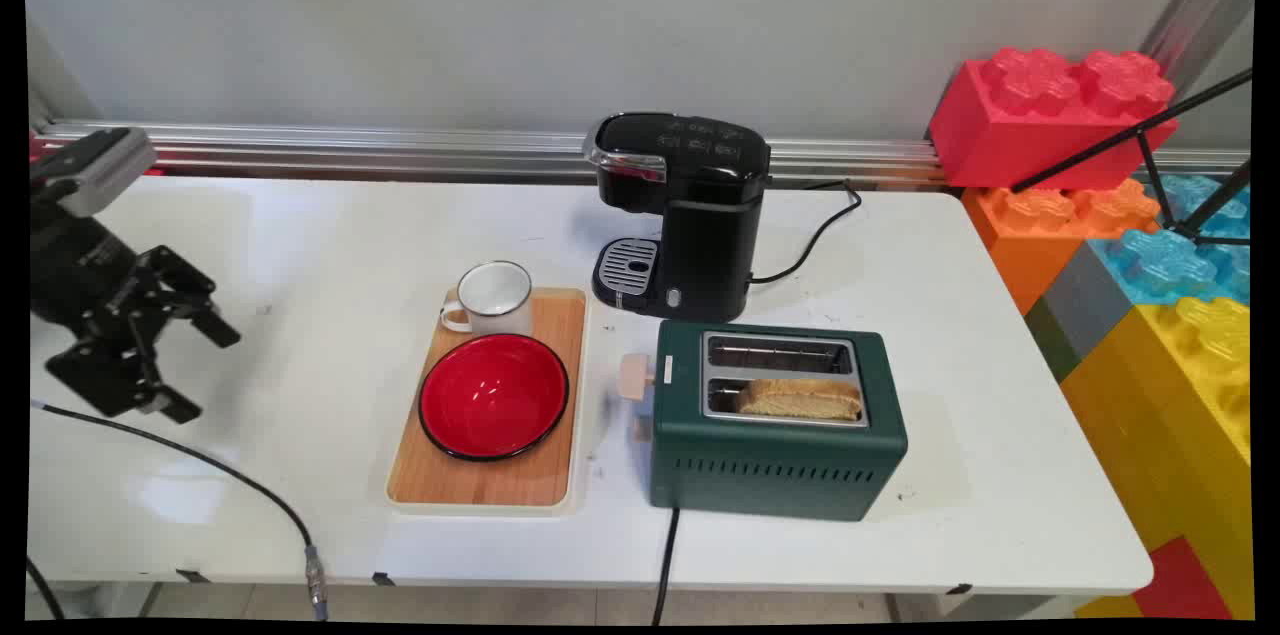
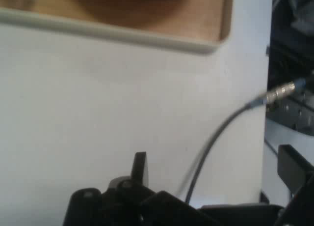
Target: Press the toaster switch
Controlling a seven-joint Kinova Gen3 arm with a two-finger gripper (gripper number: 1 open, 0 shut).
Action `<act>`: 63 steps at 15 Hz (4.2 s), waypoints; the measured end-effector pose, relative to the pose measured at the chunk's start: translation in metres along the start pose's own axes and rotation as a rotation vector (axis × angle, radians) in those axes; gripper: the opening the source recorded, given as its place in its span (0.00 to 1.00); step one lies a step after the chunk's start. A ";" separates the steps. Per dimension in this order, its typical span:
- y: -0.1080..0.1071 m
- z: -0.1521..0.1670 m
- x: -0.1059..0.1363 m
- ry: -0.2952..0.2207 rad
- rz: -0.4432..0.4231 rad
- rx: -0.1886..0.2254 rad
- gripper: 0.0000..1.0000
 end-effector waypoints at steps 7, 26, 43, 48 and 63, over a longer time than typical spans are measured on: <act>-0.002 0.013 0.051 0.168 -0.009 -0.007 1.00; -0.019 0.025 0.139 0.436 -0.018 -0.003 1.00; -0.024 0.066 0.169 0.519 0.159 -0.038 1.00; -0.023 0.077 0.175 0.527 0.205 -0.059 1.00; -0.017 0.101 0.183 0.547 0.230 -0.101 0.00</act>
